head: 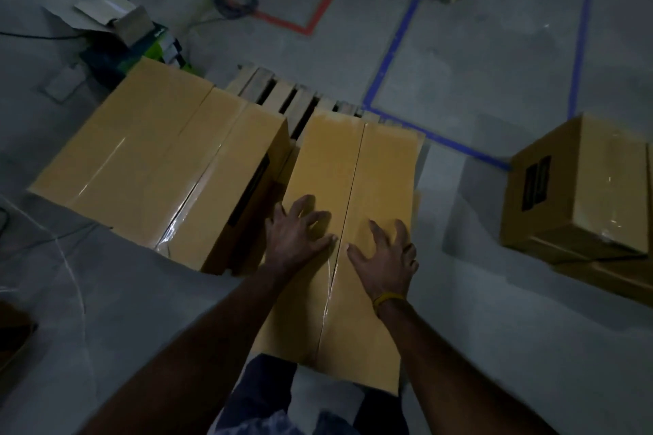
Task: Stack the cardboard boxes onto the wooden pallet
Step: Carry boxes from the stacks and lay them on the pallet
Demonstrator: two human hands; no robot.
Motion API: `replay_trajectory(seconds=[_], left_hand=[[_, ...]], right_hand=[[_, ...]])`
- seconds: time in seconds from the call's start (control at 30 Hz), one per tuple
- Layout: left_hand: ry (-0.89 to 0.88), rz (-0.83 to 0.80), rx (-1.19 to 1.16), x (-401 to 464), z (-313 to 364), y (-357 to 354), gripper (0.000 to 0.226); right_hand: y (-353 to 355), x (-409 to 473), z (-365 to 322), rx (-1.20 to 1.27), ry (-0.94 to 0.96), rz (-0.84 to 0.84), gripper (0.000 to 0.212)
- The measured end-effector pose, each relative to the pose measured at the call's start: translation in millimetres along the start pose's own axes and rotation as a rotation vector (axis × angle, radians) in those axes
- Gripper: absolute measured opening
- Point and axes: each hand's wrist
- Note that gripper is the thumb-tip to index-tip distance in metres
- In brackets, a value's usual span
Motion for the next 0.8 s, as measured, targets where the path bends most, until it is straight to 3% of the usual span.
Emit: replay_trajectory(seconds=[0.43, 0.8], left_hand=[[-0.101, -0.019, 0.013, 139, -116, -27, 0.061], [-0.116, -0.018, 0.054, 191, -171, -77, 0.063]], right_hand=[[-139, 79, -70, 0.106, -0.086, -0.033, 0.083], [-219, 110, -71, 0.125, -0.078, -0.124, 0.09]])
Point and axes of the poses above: each hand's wrist, its own x-axis towards the middle knuckle, its own y-axis out of the back of the hand, z = x × y, and after that the axes turned 15 degrees about y, right-handed
